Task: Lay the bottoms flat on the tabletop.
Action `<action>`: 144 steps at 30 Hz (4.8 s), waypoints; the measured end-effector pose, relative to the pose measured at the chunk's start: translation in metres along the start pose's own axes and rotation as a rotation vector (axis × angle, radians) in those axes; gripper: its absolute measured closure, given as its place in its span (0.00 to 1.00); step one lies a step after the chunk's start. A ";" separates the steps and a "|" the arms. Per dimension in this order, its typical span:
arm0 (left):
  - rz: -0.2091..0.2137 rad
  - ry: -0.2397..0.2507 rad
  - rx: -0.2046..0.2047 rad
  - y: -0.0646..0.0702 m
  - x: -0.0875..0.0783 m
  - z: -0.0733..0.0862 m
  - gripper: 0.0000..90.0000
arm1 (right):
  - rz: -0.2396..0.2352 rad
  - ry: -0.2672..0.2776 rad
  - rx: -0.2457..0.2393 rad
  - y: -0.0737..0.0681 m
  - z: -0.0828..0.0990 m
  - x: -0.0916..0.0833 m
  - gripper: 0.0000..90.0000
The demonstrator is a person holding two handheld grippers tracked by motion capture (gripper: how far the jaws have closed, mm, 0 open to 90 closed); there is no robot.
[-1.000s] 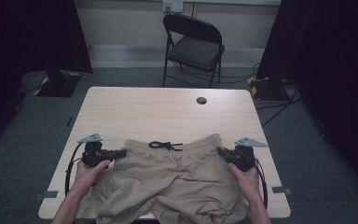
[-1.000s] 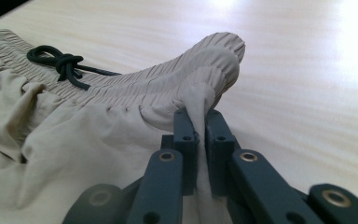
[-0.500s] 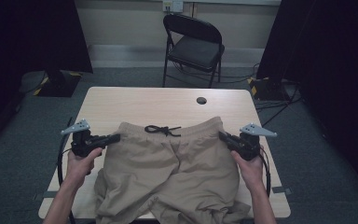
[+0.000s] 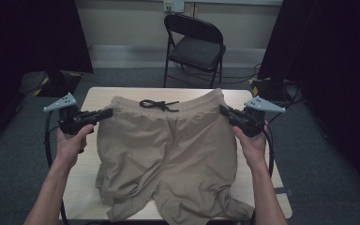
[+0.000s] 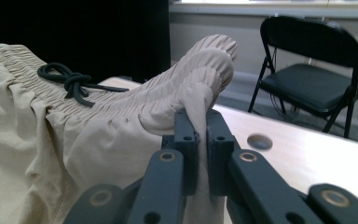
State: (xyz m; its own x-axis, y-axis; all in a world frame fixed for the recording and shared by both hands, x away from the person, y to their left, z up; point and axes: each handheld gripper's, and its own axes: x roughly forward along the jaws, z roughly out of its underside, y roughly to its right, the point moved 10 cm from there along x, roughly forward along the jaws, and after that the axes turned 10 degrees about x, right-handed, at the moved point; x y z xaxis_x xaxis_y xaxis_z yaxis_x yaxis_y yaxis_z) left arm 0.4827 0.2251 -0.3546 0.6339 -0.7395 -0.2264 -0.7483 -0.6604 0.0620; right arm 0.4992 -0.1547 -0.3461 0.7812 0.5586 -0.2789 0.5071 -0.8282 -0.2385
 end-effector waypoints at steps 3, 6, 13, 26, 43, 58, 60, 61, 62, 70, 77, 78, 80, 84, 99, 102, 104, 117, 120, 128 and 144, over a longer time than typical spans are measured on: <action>-0.011 0.003 0.013 -0.006 0.001 -0.012 0.98 | 0.003 0.007 -0.009 0.001 -0.015 0.005 0.95; -0.019 0.009 0.016 -0.014 0.005 -0.023 0.98 | 0.005 0.014 -0.001 0.004 -0.030 0.013 0.96; -0.042 0.015 0.027 -0.041 0.024 -0.050 0.98 | 0.012 0.028 0.005 0.014 -0.064 0.033 0.95; -0.122 -0.127 -0.085 -0.078 0.063 0.010 0.67 | 0.153 -0.111 0.075 0.070 -0.027 0.079 0.51; -0.007 -0.148 -0.018 -0.022 0.022 0.056 0.82 | -0.012 -0.186 0.008 -0.016 0.055 0.063 0.53; 0.081 -0.227 -0.065 0.034 -0.008 0.138 0.75 | -0.256 -0.282 -0.047 -0.120 0.147 0.070 0.75; 0.080 -0.221 -0.092 0.035 -0.011 0.149 0.74 | -0.285 -0.312 -0.048 -0.135 0.161 0.073 0.74; 0.073 -0.244 -0.084 0.034 -0.012 0.153 0.74 | -0.301 -0.323 -0.045 -0.142 0.167 0.075 0.72; 0.064 -0.261 -0.064 0.033 -0.012 0.156 0.73 | -0.317 -0.333 -0.046 -0.150 0.173 0.078 0.71; 0.028 -0.314 -0.078 0.026 -0.011 0.178 0.62 | -0.372 -0.426 -0.084 -0.191 0.214 0.095 0.52; -0.005 -0.349 -0.081 0.018 -0.014 0.191 0.51 | -0.387 -0.478 -0.113 -0.210 0.237 0.108 0.42; -0.007 -0.354 -0.081 0.018 -0.014 0.193 0.51 | -0.390 -0.483 -0.115 -0.212 0.240 0.110 0.42; -0.002 -0.354 -0.082 0.018 -0.014 0.195 0.51 | -0.381 -0.491 -0.130 -0.215 0.245 0.113 0.42; 0.018 -0.387 -0.069 0.021 -0.009 0.202 0.54 | -0.356 -0.499 -0.165 -0.218 0.251 0.118 0.46; 0.050 -0.242 -0.093 0.017 -0.010 0.164 0.96 | -0.353 -0.397 -0.088 -0.188 0.210 0.103 0.97; 0.055 -0.208 -0.106 0.014 -0.008 0.152 0.97 | -0.327 -0.374 -0.079 -0.170 0.197 0.096 0.97; 0.045 -0.199 -0.105 0.012 -0.005 0.146 0.97 | -0.304 -0.361 -0.070 -0.157 0.189 0.092 0.98; 0.010 -0.293 -0.179 -0.001 0.039 0.177 0.85 | -0.183 -0.434 -0.034 -0.093 0.209 0.088 0.86; 0.006 -0.276 -0.168 0.002 0.033 0.168 0.73 | -0.186 -0.420 -0.031 -0.096 0.206 0.085 0.64; -0.006 -0.242 -0.109 0.013 0.008 0.150 0.66 | -0.269 -0.343 -0.042 -0.130 0.173 0.079 0.55; -0.032 -0.265 -0.159 0.000 0.015 0.175 0.86 | -0.360 -0.536 -0.159 -0.193 0.230 0.135 0.53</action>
State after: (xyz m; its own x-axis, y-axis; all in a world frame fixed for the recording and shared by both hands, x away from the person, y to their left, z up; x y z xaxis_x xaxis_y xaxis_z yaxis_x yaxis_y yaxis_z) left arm 0.4580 0.2370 -0.5276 0.5683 -0.6721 -0.4747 -0.6753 -0.7106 0.1975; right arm 0.4226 0.0907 -0.5518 0.2838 0.7127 -0.6415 0.7821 -0.5591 -0.2751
